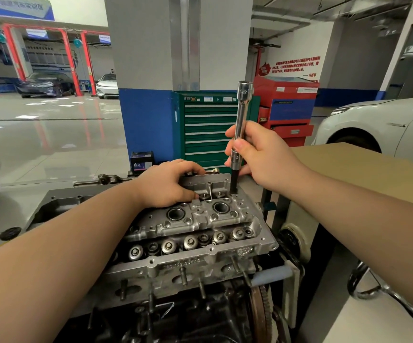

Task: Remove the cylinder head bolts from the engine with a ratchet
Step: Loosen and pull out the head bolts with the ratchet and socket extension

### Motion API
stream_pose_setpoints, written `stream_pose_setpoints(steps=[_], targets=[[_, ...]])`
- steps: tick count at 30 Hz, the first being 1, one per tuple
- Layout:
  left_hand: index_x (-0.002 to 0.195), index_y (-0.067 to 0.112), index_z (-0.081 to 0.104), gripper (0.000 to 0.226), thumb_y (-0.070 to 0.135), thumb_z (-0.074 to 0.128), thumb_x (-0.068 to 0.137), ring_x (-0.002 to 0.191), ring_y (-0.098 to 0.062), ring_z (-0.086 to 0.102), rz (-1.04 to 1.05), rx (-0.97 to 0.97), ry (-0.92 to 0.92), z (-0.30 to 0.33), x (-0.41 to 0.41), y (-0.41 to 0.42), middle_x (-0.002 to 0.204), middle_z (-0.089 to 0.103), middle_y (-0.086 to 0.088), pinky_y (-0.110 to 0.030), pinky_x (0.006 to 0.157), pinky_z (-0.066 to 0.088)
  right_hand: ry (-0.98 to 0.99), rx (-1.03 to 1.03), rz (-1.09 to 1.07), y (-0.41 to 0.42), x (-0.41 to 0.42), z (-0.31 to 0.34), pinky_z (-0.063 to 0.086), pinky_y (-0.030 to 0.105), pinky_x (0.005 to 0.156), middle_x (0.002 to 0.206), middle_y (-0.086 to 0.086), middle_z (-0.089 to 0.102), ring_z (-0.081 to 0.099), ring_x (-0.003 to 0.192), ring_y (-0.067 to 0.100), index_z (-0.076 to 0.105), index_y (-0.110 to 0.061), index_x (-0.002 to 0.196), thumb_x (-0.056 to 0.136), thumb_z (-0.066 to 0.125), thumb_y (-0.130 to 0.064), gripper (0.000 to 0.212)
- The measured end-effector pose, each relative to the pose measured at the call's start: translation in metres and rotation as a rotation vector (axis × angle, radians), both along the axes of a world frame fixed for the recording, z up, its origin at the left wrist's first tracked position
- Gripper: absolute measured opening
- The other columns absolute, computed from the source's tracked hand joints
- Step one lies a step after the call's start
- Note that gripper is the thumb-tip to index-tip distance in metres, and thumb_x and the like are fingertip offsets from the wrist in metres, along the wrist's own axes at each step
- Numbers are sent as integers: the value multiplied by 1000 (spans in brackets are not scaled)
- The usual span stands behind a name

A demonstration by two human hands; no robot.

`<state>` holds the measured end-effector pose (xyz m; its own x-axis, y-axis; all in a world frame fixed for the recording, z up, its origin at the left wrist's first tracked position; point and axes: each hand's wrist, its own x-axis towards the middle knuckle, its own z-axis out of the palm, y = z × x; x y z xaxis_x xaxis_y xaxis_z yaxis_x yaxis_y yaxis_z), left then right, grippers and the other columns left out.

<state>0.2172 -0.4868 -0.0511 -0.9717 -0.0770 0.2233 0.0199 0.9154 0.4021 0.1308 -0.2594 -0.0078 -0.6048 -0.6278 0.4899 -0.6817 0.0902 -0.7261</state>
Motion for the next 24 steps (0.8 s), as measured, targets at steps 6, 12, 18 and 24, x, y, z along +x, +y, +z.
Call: stream_pose_setpoints(steps=[6,12,18,24], targets=[[125,49,61,49,41,81,80,116,-15,61,-3,60,20,-1,0,0,126,63,12,-45,106,48,96,37,-83,0,-5,0,63,50,79,95,-2,71,73,86,18,63,-23,110,103,60,-22,8],[110,37,75,23,23,78,91,108,1,66,-3,270,378,9,2,21,110,74,19,-30,101,51,178,70,-255,1,-14,6,57,41,64,76,-8,67,66,70,10,64,-28,87,79,82,-57,35],[101,18,73,35,33,92,77,80,-11,70,-157,433,392,35,-21,80,89,74,0,-23,78,57,317,316,-259,7,-8,56,56,46,73,84,7,72,68,73,20,72,-13,95,98,57,-60,49],[120,13,74,25,17,74,96,100,-25,76,-218,646,338,19,-32,78,106,79,-7,-43,97,60,335,446,-131,27,-6,115,64,32,63,116,-3,68,73,86,13,56,-29,142,100,65,-30,43]])
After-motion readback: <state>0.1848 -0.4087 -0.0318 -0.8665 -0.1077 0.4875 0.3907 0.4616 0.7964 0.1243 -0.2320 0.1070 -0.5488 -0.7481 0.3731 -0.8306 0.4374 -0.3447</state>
